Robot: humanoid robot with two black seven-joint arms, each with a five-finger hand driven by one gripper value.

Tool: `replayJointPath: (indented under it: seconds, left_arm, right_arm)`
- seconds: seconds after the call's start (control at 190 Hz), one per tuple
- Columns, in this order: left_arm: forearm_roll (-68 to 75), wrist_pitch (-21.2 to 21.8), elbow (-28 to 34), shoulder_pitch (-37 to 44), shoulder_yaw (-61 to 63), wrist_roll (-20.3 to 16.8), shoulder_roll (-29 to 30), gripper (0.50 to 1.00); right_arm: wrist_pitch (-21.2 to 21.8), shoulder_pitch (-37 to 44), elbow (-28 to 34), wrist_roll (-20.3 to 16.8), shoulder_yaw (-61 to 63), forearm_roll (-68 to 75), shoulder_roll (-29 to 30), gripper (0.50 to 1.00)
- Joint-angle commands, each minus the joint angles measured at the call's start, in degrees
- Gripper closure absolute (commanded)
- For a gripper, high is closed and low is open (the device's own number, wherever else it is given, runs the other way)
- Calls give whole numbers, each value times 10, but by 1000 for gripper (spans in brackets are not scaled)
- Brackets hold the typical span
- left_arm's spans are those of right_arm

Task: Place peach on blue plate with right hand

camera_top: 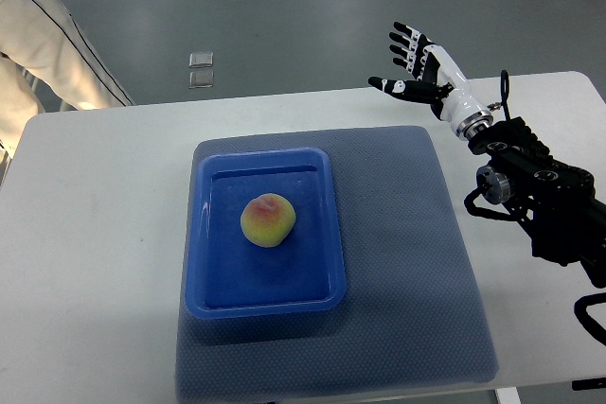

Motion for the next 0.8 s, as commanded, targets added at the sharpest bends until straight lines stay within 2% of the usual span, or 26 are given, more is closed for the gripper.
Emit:
replayJointPath:
  seconds: [0.0,0.153,0.264,0.375,0.792]
  left_arm:
    - [0,0,0,0,0,0,0,500]
    - [0,0,0,0,0,0,0,500]
    - [0,0,0,0,0,0,0,500]
    - [0,0,0,0,0,0,0,500]
    - [0,0,0,0,0,0,0,500]
  right_arm:
    - [4,-13,0,0,8,11,13,570]
    - [13,-23,0,-3,30,90,28,570]
    - [55,-25,0,-5,30,173,29,570]
    - [56,-36,-2,-4,30,235,35,570]
    - [57,-60,0,3,30,239,32,570]
